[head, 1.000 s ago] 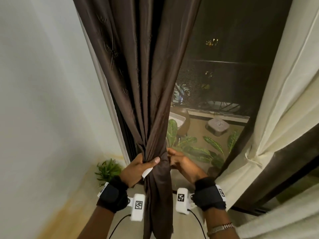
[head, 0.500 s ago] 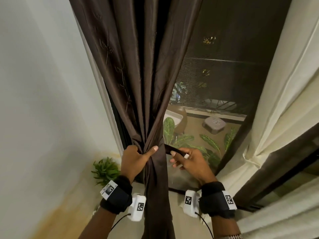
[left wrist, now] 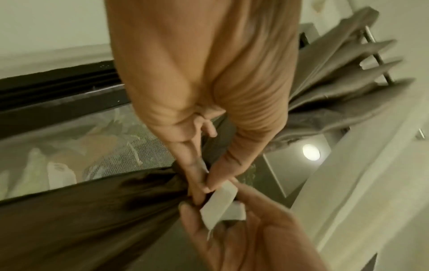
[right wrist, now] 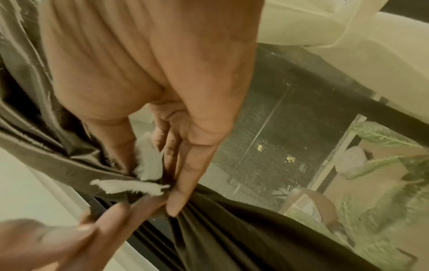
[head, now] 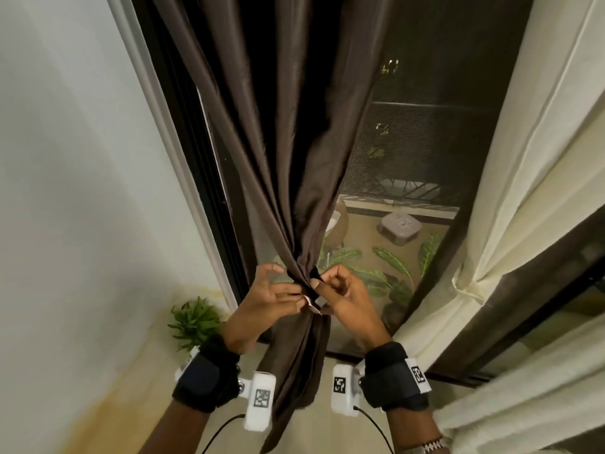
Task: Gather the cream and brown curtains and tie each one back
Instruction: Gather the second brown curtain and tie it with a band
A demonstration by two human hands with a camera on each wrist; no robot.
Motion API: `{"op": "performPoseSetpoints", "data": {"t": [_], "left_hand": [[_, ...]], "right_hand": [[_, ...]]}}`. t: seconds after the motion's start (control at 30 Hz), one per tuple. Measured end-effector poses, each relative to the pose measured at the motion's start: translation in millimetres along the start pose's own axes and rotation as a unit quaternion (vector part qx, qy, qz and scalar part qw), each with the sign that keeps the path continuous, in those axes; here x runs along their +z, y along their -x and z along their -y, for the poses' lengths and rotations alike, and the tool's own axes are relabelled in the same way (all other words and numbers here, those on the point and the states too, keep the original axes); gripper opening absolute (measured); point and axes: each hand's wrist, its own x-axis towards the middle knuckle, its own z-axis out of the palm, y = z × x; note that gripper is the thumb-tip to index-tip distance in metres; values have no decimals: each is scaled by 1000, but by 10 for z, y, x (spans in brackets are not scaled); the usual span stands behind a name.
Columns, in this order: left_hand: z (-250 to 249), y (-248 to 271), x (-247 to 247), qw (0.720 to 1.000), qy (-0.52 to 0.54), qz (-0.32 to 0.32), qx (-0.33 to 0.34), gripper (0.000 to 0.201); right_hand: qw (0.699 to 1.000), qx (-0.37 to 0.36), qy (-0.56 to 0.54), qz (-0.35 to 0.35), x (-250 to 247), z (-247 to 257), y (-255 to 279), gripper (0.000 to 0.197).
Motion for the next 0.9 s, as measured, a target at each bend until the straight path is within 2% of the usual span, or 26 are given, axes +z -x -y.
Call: {"op": "performPoseSetpoints", "data": {"t": [0.07, 0.17, 0.23, 0.33, 0.4, 0.47, 0.57, 0.67, 0.77, 0.9], "left_hand": [[95, 8, 57, 998, -45, 19, 49, 54], [165, 25, 162, 980, -167, 13, 108, 38], [208, 5, 190, 961, -229, 5, 158, 24], [270, -83, 155, 932, -296, -51, 202, 13], [275, -134, 117, 923, -315, -90, 202, 14], [275, -160, 94, 915, -334, -100, 203, 17], [258, -193, 75, 897, -381, -117, 194, 19], [224, -238, 27, 892, -395, -126, 179, 22], [226, -274, -39, 886, -415, -112, 173, 34], [215, -279, -41, 892, -415, -66, 166, 41]], "right_hand": [[999, 21, -42, -23, 8, 27, -9, 20], [995, 50, -76, -41, 8, 32, -39, 20], [995, 63, -76, -22, 11, 10, -49, 22], [993, 61, -103, 2, 52, -2, -14, 11], [991, 55, -124, -2, 74, -9, 4, 8], [993, 43, -114, -9, 93, -23, -11, 4], [996, 27, -75, -42, 90, -52, -59, 9], [998, -22, -23, -62, 52, 3, -52, 12], [997, -55, 42, -27, -24, 67, -52, 26], [990, -87, 107, 2, -34, 35, -54, 29]]}}
